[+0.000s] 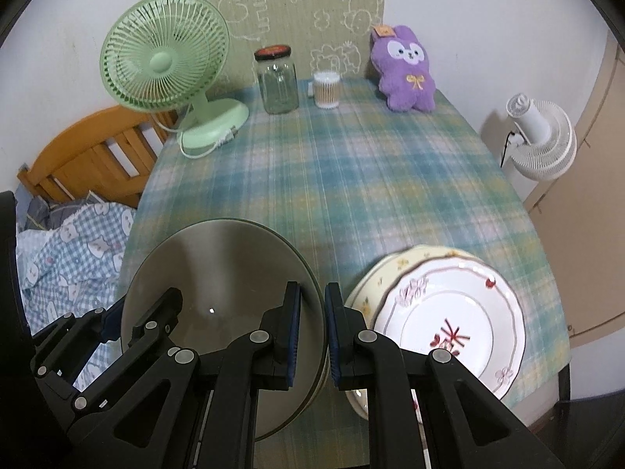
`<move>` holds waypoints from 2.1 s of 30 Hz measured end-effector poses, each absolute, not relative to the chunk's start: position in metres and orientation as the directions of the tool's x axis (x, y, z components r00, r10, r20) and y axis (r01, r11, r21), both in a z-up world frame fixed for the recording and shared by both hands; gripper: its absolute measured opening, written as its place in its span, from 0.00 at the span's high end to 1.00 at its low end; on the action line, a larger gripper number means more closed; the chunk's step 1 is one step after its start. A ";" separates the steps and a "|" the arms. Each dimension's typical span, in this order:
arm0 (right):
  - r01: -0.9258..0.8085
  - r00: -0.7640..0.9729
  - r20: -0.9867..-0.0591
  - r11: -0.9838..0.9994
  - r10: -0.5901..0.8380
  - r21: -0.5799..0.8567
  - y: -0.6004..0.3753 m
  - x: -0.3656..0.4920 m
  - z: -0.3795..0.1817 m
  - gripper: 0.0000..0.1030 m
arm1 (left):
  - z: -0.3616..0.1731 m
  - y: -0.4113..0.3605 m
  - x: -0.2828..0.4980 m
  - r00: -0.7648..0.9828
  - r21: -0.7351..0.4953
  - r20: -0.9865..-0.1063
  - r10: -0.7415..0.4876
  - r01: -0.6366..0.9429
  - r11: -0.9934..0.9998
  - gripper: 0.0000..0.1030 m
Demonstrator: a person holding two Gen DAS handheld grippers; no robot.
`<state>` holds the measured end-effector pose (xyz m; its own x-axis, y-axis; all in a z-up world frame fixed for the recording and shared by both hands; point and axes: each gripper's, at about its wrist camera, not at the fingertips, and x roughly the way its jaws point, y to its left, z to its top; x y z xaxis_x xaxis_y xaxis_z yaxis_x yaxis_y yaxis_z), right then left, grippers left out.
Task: Organize plates and bowls
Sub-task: 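Carry the white bowl with both tools toward the plate stack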
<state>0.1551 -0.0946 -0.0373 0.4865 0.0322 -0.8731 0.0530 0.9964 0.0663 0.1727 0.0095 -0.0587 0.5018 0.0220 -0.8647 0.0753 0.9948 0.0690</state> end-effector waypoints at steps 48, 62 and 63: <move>0.016 0.321 -0.941 0.993 0.102 0.113 -0.099 0.177 -0.100 0.73 | -0.107 0.011 0.177 0.406 0.035 -0.914 -0.004 0.089 0.995 0.52; -0.001 0.273 -0.946 0.983 0.175 0.182 -0.100 0.190 -0.121 0.66 | -0.126 0.017 0.184 0.339 -0.029 -0.940 -0.045 0.052 0.998 0.51; -0.001 0.271 -0.945 0.982 0.182 0.189 -0.100 0.190 -0.122 0.66 | -0.126 0.017 0.185 0.340 -0.030 -0.939 -0.046 0.052 0.998 0.51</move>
